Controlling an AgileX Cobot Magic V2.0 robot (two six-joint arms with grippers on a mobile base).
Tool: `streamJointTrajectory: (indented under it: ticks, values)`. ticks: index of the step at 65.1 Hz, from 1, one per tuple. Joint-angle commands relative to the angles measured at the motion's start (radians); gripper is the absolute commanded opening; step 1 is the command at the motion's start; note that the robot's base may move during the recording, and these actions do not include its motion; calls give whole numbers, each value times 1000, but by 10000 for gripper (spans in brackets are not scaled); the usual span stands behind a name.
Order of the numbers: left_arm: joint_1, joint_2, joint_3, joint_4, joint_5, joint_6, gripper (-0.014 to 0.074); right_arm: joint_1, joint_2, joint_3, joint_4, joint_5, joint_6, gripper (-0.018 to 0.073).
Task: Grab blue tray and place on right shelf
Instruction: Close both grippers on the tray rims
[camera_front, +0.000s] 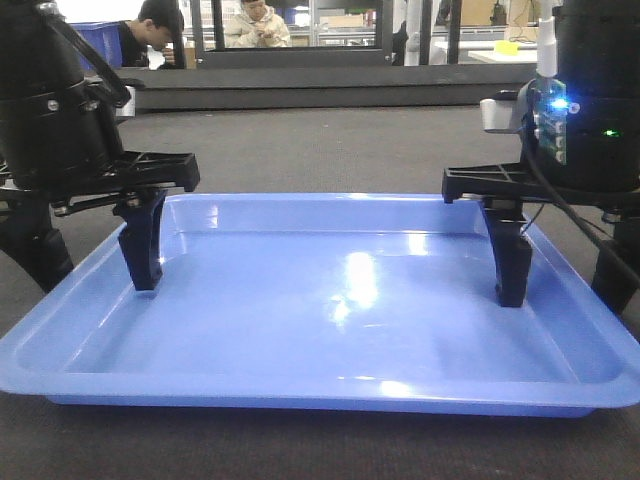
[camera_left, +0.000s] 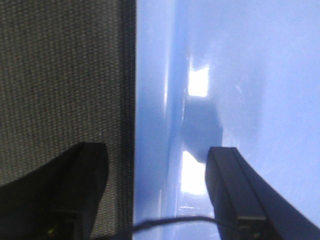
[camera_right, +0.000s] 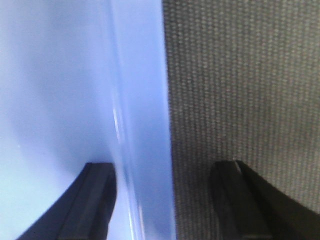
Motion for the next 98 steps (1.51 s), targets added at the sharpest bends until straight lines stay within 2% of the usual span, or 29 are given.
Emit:
streamJointTrajectory:
  ticks: [1, 61, 68, 79, 91, 98]
  values:
    - [2, -38, -27, -2, -6, -7, 327, -1, -36, -24, -20, 6, -5, 515]
    - [2, -38, -27, -6, 17, -6, 327, 18, -53, -25, -16, -12, -5, 513]
    - [2, -38, -27, -6, 19, -6, 321, 18, -53, -25, -13, -7, -5, 444]
    - [2, -38, -27, -6, 19, -6, 188, 18, -53, -25, -13, -4, -5, 277]
    - [2, -38, -27, -6, 19, -6, 50, 18, -53, -25, -13, -4, -5, 253]
    - [2, -38, -27, -6, 19, -6, -1, 18, -53, -25, -13, -4, -5, 253]
